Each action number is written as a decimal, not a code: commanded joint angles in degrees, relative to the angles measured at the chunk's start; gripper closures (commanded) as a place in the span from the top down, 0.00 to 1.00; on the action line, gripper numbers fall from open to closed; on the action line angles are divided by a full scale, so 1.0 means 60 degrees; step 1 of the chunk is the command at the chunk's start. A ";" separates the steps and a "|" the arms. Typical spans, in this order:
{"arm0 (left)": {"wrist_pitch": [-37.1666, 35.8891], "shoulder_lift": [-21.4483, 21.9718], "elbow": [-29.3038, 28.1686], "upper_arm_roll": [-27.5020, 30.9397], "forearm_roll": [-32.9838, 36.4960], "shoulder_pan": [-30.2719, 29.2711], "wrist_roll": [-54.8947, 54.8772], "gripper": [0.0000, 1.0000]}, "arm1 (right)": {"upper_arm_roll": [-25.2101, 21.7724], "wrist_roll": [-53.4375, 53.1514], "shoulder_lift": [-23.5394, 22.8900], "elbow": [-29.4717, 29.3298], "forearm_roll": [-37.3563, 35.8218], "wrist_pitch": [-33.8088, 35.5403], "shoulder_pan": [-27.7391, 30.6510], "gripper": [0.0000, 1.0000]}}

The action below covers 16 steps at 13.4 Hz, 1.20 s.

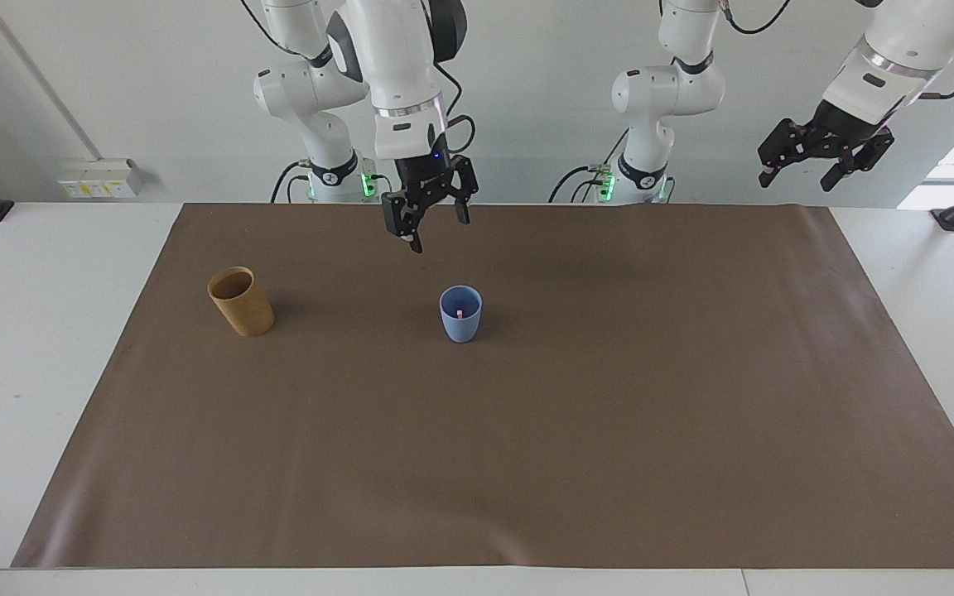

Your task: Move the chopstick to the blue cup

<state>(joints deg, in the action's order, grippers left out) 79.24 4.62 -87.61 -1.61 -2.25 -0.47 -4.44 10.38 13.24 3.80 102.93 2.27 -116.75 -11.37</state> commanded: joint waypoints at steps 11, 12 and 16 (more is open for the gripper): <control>-0.0271 -0.0169 -0.0018 0.0005 0.0082 -0.0024 -0.0051 1.00 | 0.0013 -0.4169 -0.0048 -0.1541 -0.0829 0.3958 0.1659 1.00; -0.0271 -0.0169 -0.0018 0.0020 0.0082 -0.0082 -0.0051 1.00 | 0.0014 -0.4314 -0.0004 -0.1468 -0.0876 0.4091 0.1806 1.00; -0.0271 -0.0169 -0.0018 0.0020 0.0082 -0.0156 -0.0066 1.00 | 0.0013 -0.5209 -0.0120 -0.1540 -0.0863 0.4736 0.2567 1.00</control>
<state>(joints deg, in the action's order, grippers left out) 78.26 2.84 -87.20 -1.28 -2.16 -0.90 -4.44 9.76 -15.72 3.68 94.36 -2.17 -89.84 2.37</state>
